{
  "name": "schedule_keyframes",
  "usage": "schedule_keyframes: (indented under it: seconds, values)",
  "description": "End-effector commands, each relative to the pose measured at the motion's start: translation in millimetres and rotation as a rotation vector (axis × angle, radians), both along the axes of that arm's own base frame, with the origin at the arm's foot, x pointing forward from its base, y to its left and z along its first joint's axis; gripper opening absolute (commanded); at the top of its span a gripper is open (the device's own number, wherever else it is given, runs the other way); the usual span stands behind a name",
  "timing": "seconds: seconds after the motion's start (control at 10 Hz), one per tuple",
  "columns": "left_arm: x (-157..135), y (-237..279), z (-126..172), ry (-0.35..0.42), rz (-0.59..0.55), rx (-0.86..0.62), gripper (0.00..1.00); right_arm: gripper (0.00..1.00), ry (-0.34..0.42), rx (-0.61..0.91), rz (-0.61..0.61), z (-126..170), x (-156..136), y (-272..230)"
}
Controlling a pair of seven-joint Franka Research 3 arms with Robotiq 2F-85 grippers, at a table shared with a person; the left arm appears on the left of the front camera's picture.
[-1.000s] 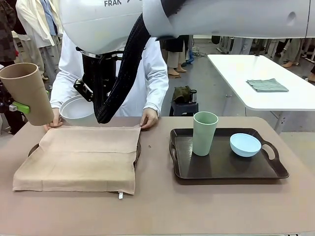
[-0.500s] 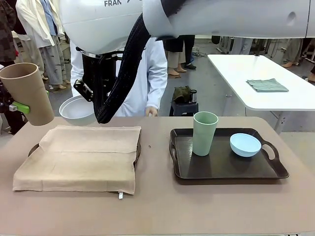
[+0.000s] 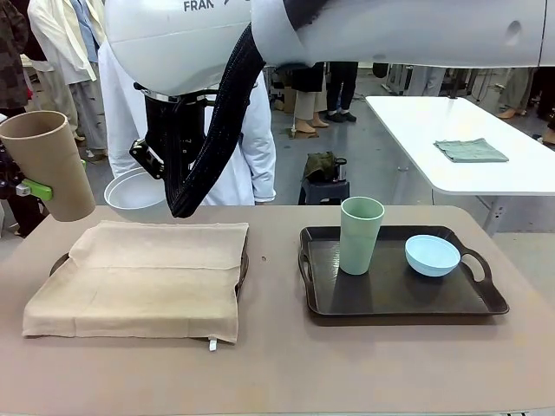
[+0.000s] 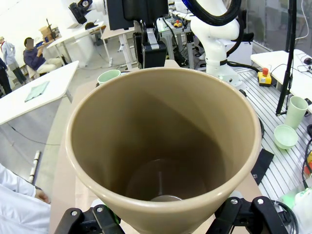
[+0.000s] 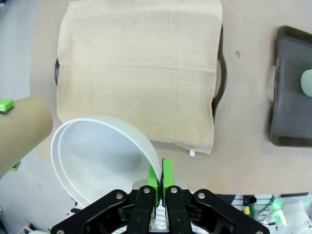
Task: Set up a tray with a mat and arrange the tableware.
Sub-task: Place the Picnic Bowl and Reusable plastic cup back onto the Handle tray in front of the human's position.
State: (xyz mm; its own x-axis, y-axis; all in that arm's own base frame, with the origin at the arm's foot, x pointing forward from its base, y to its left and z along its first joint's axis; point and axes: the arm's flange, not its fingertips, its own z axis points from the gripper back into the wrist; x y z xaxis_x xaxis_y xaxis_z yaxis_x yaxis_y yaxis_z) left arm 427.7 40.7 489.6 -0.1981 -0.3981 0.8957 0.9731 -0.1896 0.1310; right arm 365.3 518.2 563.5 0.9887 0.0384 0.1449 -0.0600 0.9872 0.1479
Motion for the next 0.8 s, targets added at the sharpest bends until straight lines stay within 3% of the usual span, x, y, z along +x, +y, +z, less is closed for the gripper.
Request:
schedule_keyframes:
  seconds: [0.0,0.2,0.3,0.7]
  values:
    - [0.9,0.4,3.1,-0.007,-0.005,-0.004,0.64,0.00,-0.003,-0.001,0.006,0.0,0.6,1.0]
    - [0.9,0.4,3.1,-0.007,-0.005,-0.004,0.64,0.00,-0.003,-0.001,0.006,0.0,0.6,1.0]
    - [0.0,0.0,0.0,0.000,0.000,0.000,0.84,0.05,0.000,0.000,0.000,0.0,0.0,0.0]
    - [27.0,-0.1,-59.9,-0.023,-0.025,-0.046,0.84,0.05,0.037,-0.017,-0.008,-59.1,40.0,-7.6]
